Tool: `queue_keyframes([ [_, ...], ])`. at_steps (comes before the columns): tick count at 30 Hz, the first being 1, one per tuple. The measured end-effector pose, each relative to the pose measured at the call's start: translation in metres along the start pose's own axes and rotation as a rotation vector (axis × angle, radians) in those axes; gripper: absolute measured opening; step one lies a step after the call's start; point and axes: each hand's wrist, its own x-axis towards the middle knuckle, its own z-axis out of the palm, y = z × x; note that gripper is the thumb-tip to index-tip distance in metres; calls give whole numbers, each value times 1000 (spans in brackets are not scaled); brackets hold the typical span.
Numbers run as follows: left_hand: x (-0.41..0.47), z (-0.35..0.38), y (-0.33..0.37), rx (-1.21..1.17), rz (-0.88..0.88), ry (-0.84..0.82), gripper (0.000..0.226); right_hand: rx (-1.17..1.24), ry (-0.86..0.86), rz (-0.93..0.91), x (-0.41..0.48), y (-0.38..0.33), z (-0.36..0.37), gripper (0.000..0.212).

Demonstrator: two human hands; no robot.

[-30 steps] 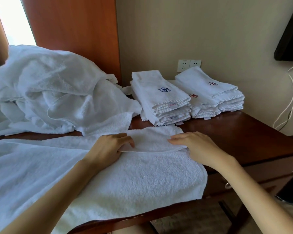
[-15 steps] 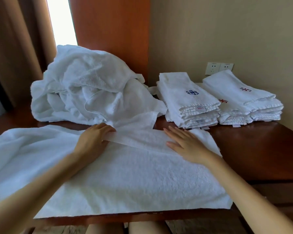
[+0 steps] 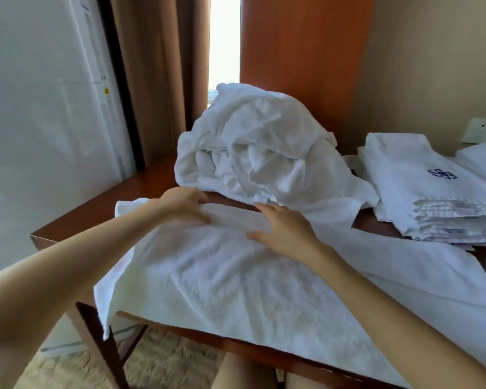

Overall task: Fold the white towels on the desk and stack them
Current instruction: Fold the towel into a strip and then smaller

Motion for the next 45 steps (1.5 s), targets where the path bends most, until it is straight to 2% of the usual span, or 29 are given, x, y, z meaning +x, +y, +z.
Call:
queue_keyframes([
  [2,2,-10,-5,91,-33,-76,36,55,-7,50,19,-6,16,65],
  [5,1,-25,-23,130,-85,-179,41,228,148,99,28,3,28,35],
  [7,-6,-32,-37,124,-127,-247,42,188,216,63,27,11,31,25],
  [8,-9,-33,-44,156,-138,-226,43,159,231,41,26,14,32,23],
  [9,-11,-33,-51,209,-149,-144,45,144,250,20,25,14,31,25],
  [11,-15,-31,-59,292,-204,151,47,109,339,-42,25,13,29,35],
  [14,-23,-23,-62,231,-221,513,35,-18,514,-146,24,6,22,53],
  [16,-30,-16,-64,184,-167,581,29,-67,539,-168,22,5,21,58],
  [17,-34,-11,-65,173,-149,553,36,-75,508,-165,21,6,22,60],
  [19,-51,0,-64,225,-101,467,65,-77,397,-164,18,8,28,61],
  [21,-76,10,-57,312,71,542,77,-93,288,-211,17,11,34,60],
  [23,-98,23,-53,330,373,552,56,-138,210,-269,19,8,36,61],
  [24,-107,31,-52,314,473,459,42,-157,179,-290,20,6,37,62],
  [25,-114,36,-53,264,465,347,33,-164,154,-301,21,5,37,64],
  [26,-119,40,-57,215,405,267,32,-159,131,-304,21,4,38,64],
  [28,-117,44,-74,204,305,251,39,-124,98,-294,20,5,37,61],
  [32,-110,28,-120,596,39,100,58,-32,134,-282,18,9,38,55],
  [34,-108,17,-142,718,-170,10,57,-13,143,-281,19,10,40,53],
  [37,-104,8,-153,377,-428,-53,41,-8,142,-265,21,11,42,53],
  [39,-97,4,-145,202,-482,48,32,-17,141,-265,21,12,43,55],
  [41,-88,3,-132,133,-388,278,45,-23,143,-279,22,12,43,56],
  [42,-82,3,-125,61,-278,371,54,-24,145,-288,22,11,43,55],
  [43,-76,2,-116,-20,-145,424,59,-25,146,-295,22,10,43,54],
  [45,-64,-3,-98,-49,119,381,62,-25,147,-305,21,10,42,53],
])
